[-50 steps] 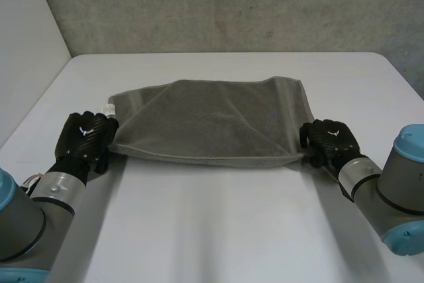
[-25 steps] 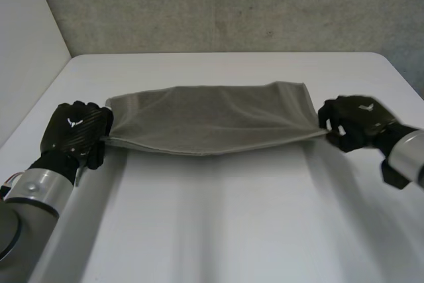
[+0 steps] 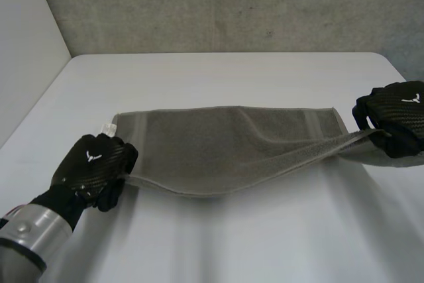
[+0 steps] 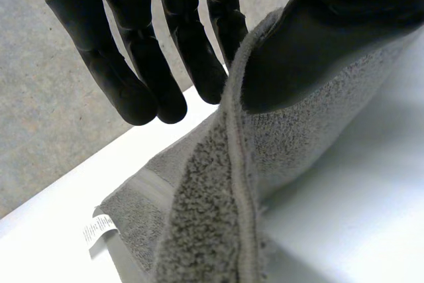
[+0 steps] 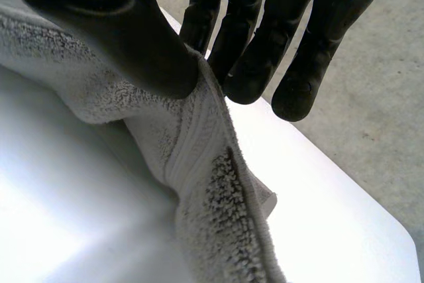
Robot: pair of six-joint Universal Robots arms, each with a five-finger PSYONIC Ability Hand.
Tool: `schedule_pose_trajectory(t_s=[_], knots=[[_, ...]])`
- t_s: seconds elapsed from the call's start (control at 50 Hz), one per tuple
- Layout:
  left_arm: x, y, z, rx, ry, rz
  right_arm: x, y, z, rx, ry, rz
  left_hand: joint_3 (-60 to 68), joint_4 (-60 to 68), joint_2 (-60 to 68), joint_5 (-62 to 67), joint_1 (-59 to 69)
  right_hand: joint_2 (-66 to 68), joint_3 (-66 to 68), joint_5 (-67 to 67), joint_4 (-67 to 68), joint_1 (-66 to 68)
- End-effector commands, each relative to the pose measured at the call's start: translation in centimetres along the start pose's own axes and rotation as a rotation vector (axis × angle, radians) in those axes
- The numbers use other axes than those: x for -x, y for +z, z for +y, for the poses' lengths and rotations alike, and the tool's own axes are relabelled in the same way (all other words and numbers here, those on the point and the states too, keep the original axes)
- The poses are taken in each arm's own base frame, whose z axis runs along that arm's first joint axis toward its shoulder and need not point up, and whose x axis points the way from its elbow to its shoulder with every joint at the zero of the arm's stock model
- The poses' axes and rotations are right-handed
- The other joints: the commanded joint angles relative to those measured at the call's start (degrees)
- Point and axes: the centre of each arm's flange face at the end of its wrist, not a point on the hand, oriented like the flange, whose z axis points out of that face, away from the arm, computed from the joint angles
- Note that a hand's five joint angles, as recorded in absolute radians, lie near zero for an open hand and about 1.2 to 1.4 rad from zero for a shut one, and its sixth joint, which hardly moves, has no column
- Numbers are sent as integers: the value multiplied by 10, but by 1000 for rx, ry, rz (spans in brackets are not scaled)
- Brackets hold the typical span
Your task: Fold the towel.
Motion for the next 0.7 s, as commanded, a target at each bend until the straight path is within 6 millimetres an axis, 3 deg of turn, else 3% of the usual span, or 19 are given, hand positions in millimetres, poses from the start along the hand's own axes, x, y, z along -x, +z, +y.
schedule_pose_trajectory(t_s=[0.02,0.04,0.06,0.08,0.1,0.12,0.14,0.2,0.22,0.26,0.34,0.48,0.58,0.7], knots=[[15,41,8,38,33,9,-21,48,22,7,-23,-34,-85,-67,-61,-142,-21,46,35,34,37,37],[19,55,13,56,39,15,-22,48,22,7,-23,-34,-85,-67,-61,-142,-21,46,35,34,37,37],[19,55,13,56,39,15,-22,62,27,19,-18,-54,-85,-67,-61,-142,-21,46,35,34,37,37],[24,70,17,64,50,18,-18,78,30,28,-23,-79,-85,-67,-61,-142,-21,46,35,34,37,37],[28,85,18,62,66,21,-18,78,30,28,-23,-79,-85,-67,-61,-142,-21,46,35,34,37,37],[28,85,18,62,66,21,-12,93,32,35,-34,-98,-85,-67,-61,-142,-21,46,35,34,37,37],[31,101,19,55,79,25,-6,108,33,40,-50,-105,-85,-67,-61,-142,-21,46,35,34,37,37],[41,132,21,34,100,18,-2,121,35,42,-65,-105,-85,-67,-61,-142,-21,46,35,34,37,37],[41,132,21,33,100,18,-1,134,37,34,-82,-93,-85,-67,-61,-142,-21,46,35,34,37,37],[47,160,22,5,112,18,-3,160,48,12,-109,-52,-85,-67,-61,-142,-21,46,35,34,37,37],[48,197,23,-38,129,28,-9,179,55,-25,-115,2,-85,-67,-61,-142,-21,46,35,34,37,37],[49,232,37,-66,139,30,-9,215,68,-110,-132,79,-85,-67,-61,-142,-21,46,35,34,37,37],[50,254,50,-88,148,25,-10,231,70,-148,-155,115,-85,-67,-61,-142,-21,46,35,34,37,37],[52,262,53,-99,151,12,-11,248,81,-163,-162,131,-85,-67,-61,-142,-21,46,35,34,37,37]])
